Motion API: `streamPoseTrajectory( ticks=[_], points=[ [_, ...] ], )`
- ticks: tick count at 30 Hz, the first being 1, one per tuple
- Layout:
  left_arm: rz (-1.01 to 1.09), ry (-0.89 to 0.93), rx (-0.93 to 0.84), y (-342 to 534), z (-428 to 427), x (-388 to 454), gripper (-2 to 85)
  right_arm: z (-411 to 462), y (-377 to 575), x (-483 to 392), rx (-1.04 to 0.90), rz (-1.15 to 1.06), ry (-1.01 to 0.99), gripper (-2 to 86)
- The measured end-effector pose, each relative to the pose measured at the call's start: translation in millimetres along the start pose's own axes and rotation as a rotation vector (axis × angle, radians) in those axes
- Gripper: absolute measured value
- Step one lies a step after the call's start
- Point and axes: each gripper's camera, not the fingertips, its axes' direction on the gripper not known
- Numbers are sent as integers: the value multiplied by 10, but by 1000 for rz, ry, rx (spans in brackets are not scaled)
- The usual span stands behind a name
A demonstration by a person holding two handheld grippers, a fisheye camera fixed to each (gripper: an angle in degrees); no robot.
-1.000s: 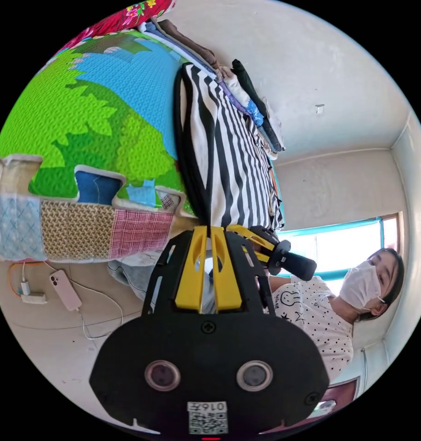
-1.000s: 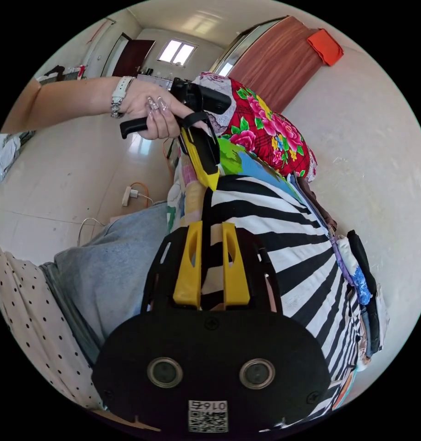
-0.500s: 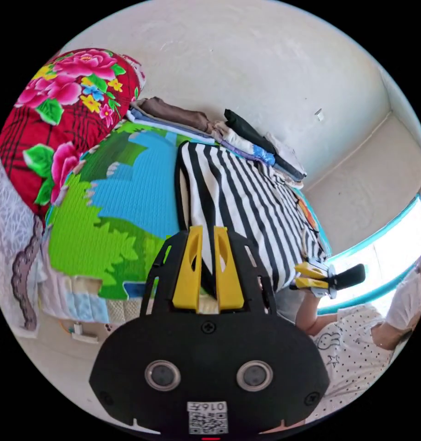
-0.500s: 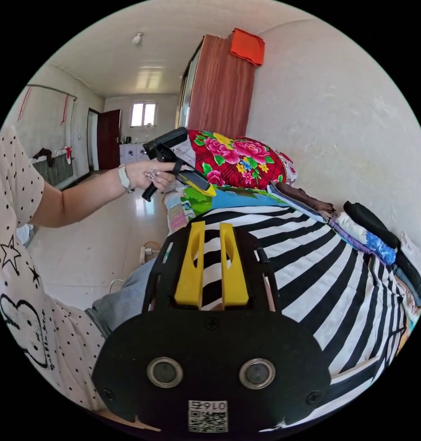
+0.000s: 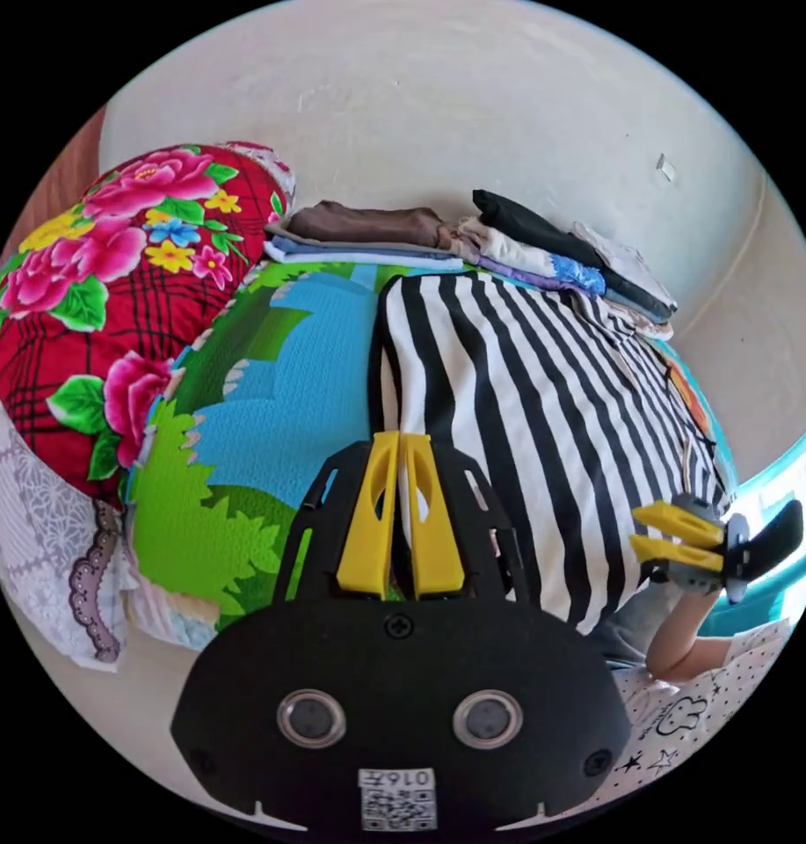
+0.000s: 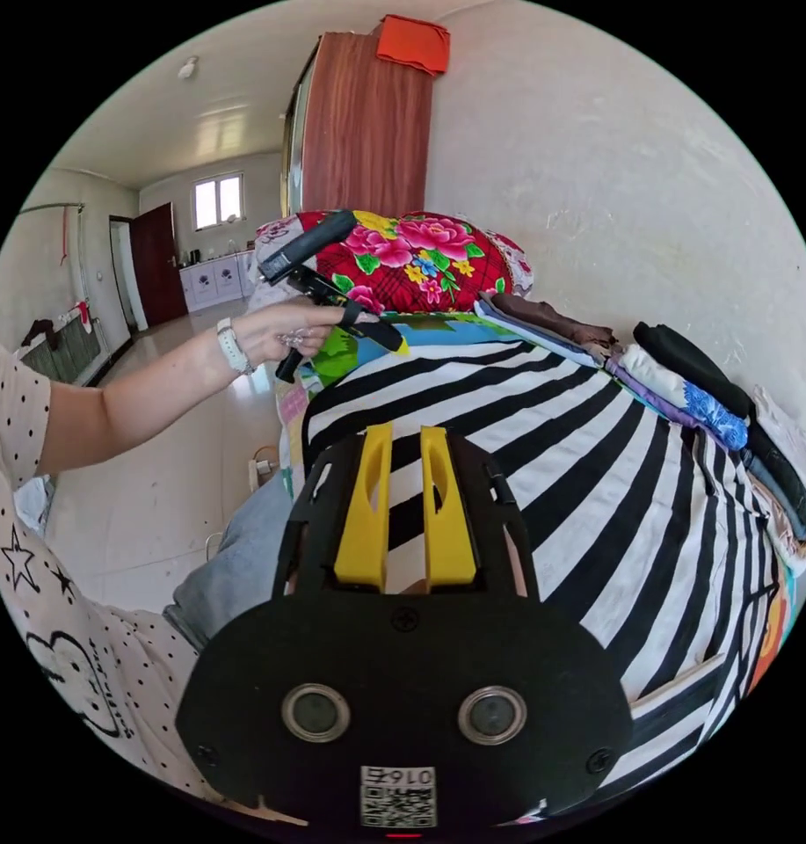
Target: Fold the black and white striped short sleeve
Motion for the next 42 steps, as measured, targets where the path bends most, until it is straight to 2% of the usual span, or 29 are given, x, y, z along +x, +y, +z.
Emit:
streamPoseTrajectory(
  ticks=[2, 6, 8, 12, 14, 17, 23, 27, 30, 35, 42],
  points=[
    [63, -71, 1, -18, -81, 264, -9, 153, -410, 300, -73, 53, -75, 55],
    [154, -213, -5, -31, -145, 799, -9, 322, -1115, 640, -70, 67, -126, 40],
    [163, -226, 2, -26, -180, 976, -9, 471, -1659, 813, -28, 19, -145, 26],
    [178, -227, 50, 19, -344, 1333, -9, 955, -2509, 1034, -132, -59, -91, 13],
    [170, -213, 76, 36, -434, 1463, -9, 1307, -2949, 1085, -174, -201, -159, 2],
    [150, -190, 102, 42, -576, 1686, -9, 1751, -3318, 1236, -181, -220, -239, -2],
    [191, -237, 94, -48, -827, 2329, -9, 2653, -3430, 1709, -322, -109, -291, 1],
    [270, -332, 90, -135, -1030, 2895, -9, 2840, -3584, 1917, -343, -55, -343, 12],
    [360, -424, 108, -131, -1142, 3354, -9, 2916, -3727, 1921, -317, -45, -301, 25],
    [512, -601, 126, -63, -1253, 4075, -9, 3300, -3919, 1644, -445, -143, -118, 73],
    [670, -799, 128, 62, -1353, 4943, -9, 3407, -4104, 1665, -457, -177, -30, 9]
  ],
)
